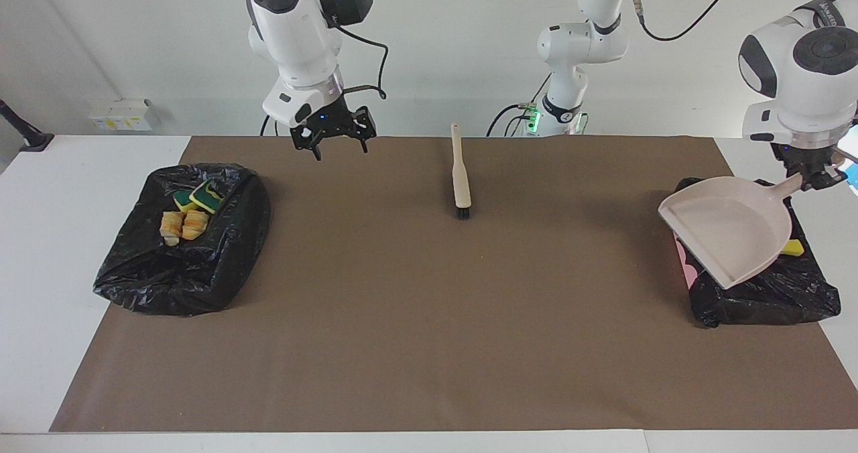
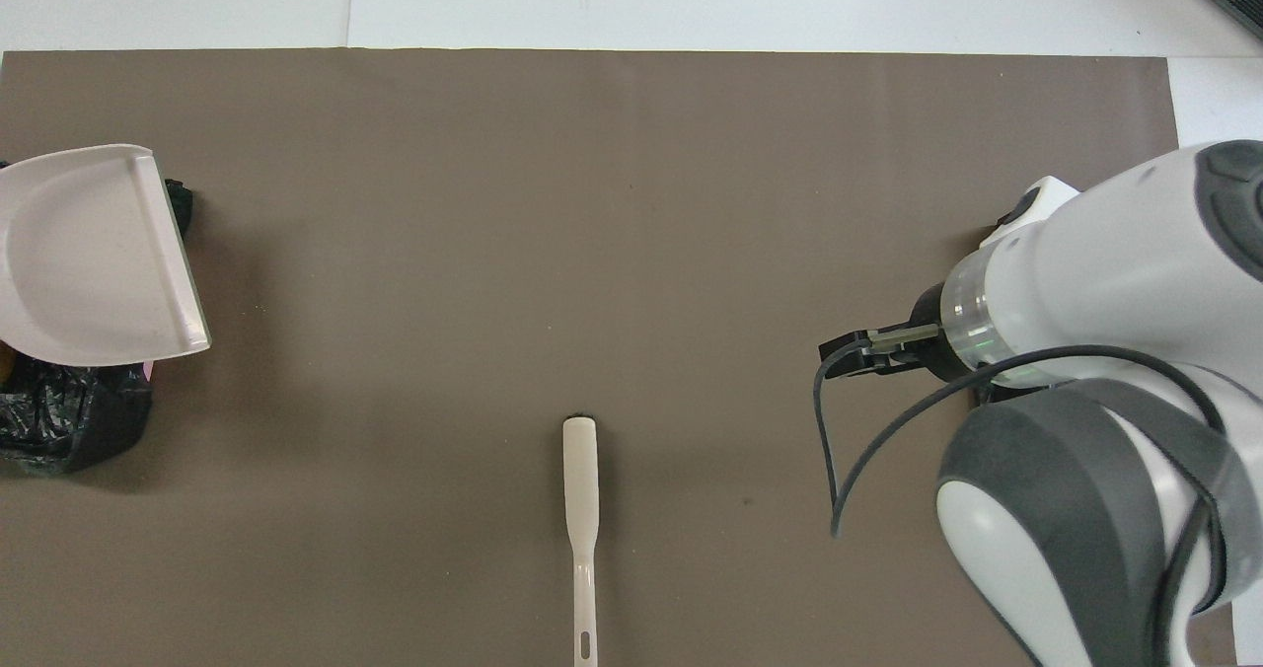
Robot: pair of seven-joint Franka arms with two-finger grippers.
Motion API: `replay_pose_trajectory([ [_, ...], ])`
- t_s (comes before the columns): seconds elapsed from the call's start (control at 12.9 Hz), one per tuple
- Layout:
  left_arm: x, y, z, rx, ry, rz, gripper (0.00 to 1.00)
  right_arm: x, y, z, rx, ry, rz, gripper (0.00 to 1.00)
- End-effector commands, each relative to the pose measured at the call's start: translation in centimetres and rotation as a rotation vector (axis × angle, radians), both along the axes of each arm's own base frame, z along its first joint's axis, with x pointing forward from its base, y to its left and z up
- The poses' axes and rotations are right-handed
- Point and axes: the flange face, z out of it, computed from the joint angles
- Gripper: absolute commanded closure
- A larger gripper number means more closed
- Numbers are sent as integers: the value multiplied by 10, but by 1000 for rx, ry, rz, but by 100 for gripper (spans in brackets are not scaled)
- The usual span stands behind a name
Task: Sweep and dump trash in bin
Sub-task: 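Place the empty dustpan on the mat center with the left gripper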
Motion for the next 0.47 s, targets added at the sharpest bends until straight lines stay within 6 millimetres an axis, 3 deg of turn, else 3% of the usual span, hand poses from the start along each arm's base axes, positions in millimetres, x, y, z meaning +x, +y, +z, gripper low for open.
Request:
replay_pose_trajectory([
  [0.0, -4, -67, -16, -114, -41, 139, 100, 11, -50, 23, -47, -36, 44, 0],
  [0.23, -5, -131, -28, -233, -107, 386, 100, 22, -115, 37, -88, -65, 19, 0],
  [0.39, -2, -186, -50, -267, -125, 541, 100, 19, -157, 47, -75, -62, -53, 0],
])
